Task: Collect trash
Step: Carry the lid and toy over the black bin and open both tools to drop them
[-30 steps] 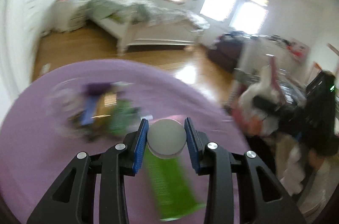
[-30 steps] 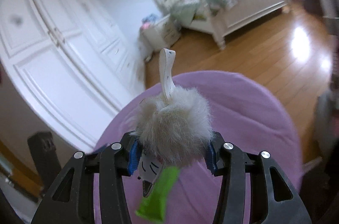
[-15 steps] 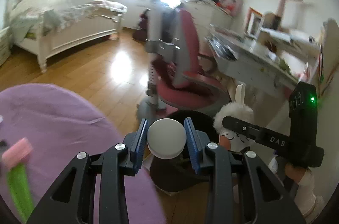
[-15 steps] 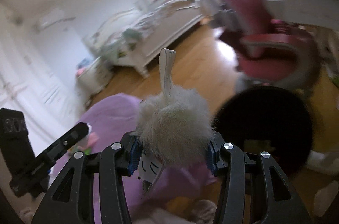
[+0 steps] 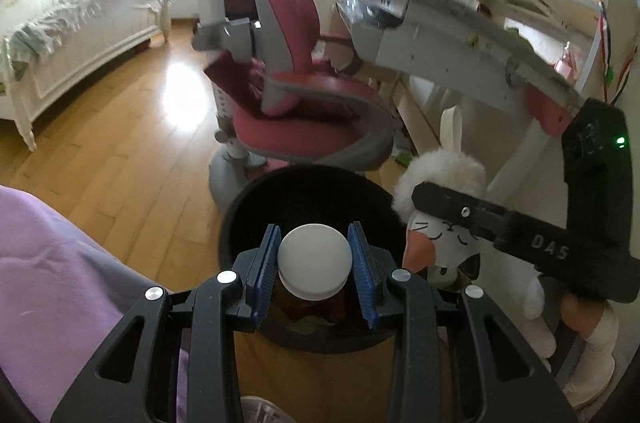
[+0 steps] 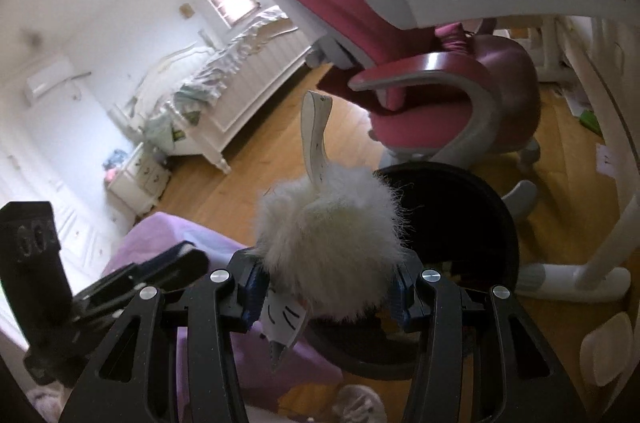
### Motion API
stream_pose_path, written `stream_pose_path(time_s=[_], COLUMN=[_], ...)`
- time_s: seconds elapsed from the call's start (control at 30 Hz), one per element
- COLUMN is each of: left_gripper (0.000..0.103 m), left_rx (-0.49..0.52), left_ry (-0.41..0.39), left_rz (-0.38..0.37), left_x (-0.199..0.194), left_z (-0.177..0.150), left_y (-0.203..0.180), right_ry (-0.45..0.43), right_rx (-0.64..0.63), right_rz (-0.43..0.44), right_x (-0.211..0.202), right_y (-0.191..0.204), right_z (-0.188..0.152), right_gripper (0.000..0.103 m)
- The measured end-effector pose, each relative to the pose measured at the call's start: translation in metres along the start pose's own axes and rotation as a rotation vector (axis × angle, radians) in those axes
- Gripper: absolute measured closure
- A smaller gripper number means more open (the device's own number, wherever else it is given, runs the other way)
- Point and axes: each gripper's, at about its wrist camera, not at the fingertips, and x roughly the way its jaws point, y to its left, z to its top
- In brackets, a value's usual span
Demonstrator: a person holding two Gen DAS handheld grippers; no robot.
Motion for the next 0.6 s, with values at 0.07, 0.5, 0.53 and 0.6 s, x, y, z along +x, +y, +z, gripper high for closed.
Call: stream_pose_path(time_s=[0.07, 0.5, 0.53, 0.6], left_gripper=[0.068, 0.068, 0.068, 0.068], left_rx=[-0.009, -0.058, -0.056, -0.055], left_ry=[0.027, 0.11, 0.113, 0.122], left_rz=[-0.005, -0.027, -0.026, -0.027], left_x=[0.015, 0.057, 0.059, 0.063], left_z=[-0.001, -0.004, -0.004, -0.004], left_y=[0.001, 0.01, 0.01, 0.01], right_ry=[0.007, 0.049, 0.054, 0.06], right_rx=[0.006, 0.041, 0.044, 0.049], right_rz=[-0.012, -0.054, -0.056, -0.061], right_x=[0.005, 0.03, 0.032, 0.036], right_y=[-0.002, -0.015, -0.016, -0.019], right_z=[0.0, -0.01, -0.011, -0.012], right_gripper=[0.054, 0.054, 0.054, 0.054])
